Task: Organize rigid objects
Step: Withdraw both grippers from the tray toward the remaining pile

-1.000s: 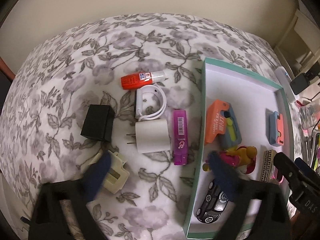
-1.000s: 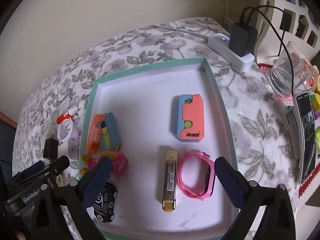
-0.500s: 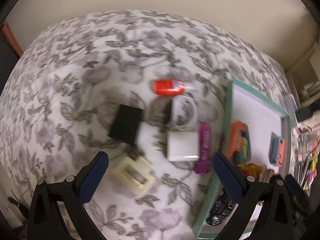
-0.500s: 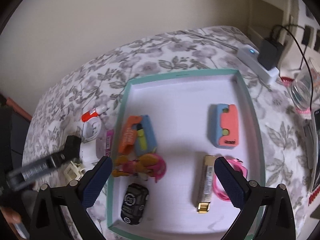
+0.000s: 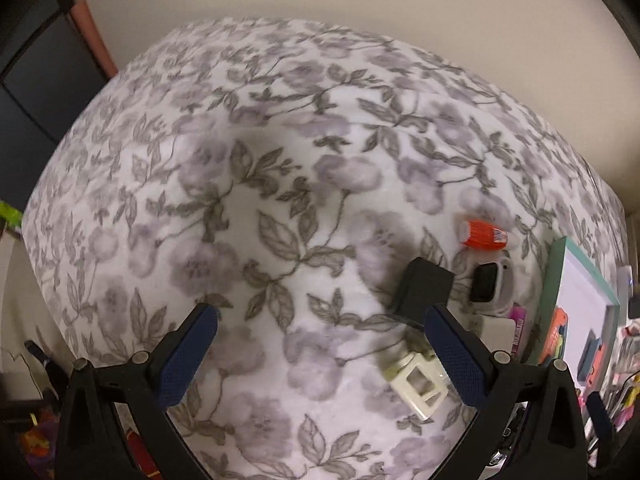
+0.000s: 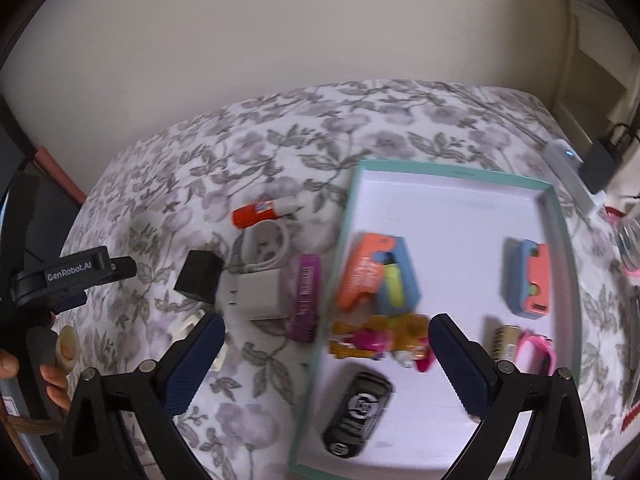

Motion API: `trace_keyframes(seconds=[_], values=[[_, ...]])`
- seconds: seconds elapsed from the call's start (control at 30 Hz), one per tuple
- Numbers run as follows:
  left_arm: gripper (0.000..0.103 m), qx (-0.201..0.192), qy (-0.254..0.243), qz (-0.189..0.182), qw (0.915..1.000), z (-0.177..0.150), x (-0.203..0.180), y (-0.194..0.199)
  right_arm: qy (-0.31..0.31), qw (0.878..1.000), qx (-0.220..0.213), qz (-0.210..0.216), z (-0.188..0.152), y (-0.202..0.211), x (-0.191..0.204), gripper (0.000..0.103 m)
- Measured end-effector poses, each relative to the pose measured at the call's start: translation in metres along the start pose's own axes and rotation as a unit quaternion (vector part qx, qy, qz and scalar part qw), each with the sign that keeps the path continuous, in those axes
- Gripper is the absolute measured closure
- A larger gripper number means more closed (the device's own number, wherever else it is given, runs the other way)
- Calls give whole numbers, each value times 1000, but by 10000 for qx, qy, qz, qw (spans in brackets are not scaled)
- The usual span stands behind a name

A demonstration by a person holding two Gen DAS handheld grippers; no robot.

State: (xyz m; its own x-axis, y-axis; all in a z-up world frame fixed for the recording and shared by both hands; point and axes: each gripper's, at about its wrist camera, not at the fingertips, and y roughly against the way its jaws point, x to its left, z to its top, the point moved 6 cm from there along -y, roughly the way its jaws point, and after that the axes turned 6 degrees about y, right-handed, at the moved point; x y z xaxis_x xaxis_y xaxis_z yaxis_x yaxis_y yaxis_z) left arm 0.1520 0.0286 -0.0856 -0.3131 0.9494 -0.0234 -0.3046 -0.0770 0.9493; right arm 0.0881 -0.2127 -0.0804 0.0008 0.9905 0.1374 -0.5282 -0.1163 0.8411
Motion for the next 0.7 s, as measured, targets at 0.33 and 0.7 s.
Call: trace_keyframes(seconds=[0.33, 0.7], values=[[0, 534, -330, -112, 9980, -23, -20, -22, 338, 9987, 378, -5, -8, -32, 32, 0], [0, 941, -787, -70, 9924, -49, -44, -43, 343, 9975, 512, -342, -12, -38, 10, 2]])
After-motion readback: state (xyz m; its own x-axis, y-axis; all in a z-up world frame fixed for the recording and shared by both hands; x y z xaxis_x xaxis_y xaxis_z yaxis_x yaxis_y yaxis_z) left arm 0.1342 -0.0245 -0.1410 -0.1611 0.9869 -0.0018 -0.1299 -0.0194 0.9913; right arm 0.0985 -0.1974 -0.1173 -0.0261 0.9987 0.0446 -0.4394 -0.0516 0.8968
